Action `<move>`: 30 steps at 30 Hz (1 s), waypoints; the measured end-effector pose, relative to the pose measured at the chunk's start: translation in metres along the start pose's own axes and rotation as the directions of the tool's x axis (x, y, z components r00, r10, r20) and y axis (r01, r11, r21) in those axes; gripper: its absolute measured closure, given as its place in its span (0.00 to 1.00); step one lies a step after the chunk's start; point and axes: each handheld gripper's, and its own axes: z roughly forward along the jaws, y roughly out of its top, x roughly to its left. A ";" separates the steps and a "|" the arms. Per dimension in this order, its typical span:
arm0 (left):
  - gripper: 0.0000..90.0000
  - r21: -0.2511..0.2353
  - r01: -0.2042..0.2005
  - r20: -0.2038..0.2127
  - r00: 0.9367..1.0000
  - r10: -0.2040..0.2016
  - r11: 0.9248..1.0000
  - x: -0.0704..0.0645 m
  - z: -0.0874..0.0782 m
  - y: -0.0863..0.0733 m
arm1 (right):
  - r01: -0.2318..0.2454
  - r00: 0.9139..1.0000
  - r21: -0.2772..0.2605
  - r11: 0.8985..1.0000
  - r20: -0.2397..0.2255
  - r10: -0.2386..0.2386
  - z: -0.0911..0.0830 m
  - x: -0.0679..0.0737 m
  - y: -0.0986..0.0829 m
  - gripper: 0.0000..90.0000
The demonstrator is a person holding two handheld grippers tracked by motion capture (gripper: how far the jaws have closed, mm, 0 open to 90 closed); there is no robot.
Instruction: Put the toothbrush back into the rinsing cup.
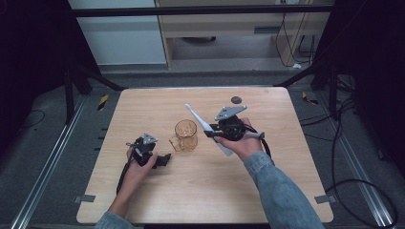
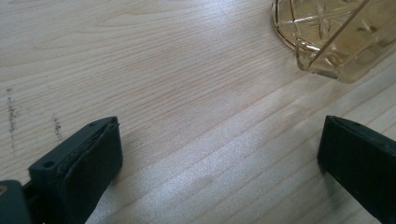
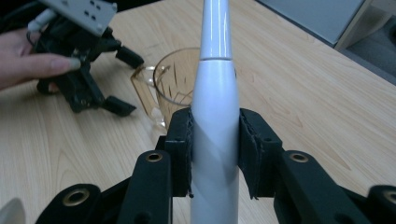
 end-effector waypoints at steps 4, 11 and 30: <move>0.00 0.000 0.000 0.000 1.000 0.000 1.000 0.000 0.000 0.000 | -0.027 0.999 -0.046 0.999 0.019 0.028 0.000 0.003 0.007 0.74; 0.00 0.001 0.000 0.000 1.000 0.000 1.000 0.000 0.000 0.000 | -0.049 0.998 -0.080 0.996 0.043 0.053 -0.001 0.006 0.016 0.74; 0.00 -0.004 0.000 0.001 1.000 0.000 1.000 0.000 0.000 0.000 | -0.106 0.973 -0.221 0.970 0.180 0.148 -0.008 0.011 0.045 0.74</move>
